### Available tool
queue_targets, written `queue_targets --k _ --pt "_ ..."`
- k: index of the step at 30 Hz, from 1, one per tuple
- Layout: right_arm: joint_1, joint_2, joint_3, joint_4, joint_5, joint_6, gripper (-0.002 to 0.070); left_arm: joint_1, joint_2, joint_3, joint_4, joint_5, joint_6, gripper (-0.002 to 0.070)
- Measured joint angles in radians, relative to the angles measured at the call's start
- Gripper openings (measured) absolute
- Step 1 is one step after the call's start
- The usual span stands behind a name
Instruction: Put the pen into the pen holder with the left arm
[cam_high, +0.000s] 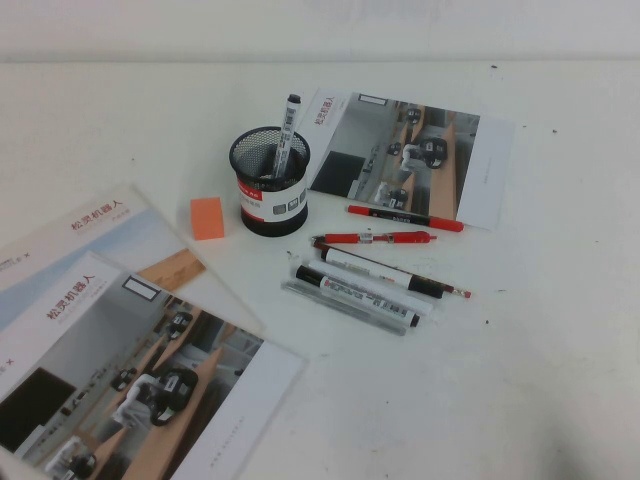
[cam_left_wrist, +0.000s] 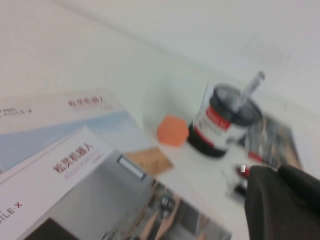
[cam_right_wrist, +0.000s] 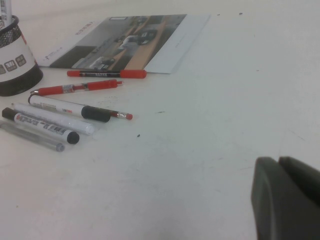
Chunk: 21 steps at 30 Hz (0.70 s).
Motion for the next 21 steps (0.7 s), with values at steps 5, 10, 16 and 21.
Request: queue_targets --k 5,10,16,21 --pt "0.0 0.0 0.0 0.0 0.0 0.0 -0.002 0.0 0.231 -0.204 -0.015 0.201 0.232 -0.0001" --pt "0.0 0.0 0.0 0.0 0.0 0.0 -0.002 0.0 0.48 -0.382 -0.173 0.374 0.667 -0.0001" --pt "0.0 0.0 0.0 0.0 0.0 0.0 -0.002 -0.019 0.808 -0.586 -0.378 0.564 1.106 -0.0001" --pt "0.0 0.0 0.0 0.0 0.0 0.0 -0.002 -0.164 1.082 -0.788 -0.314 0.613 1.237 -0.0001"
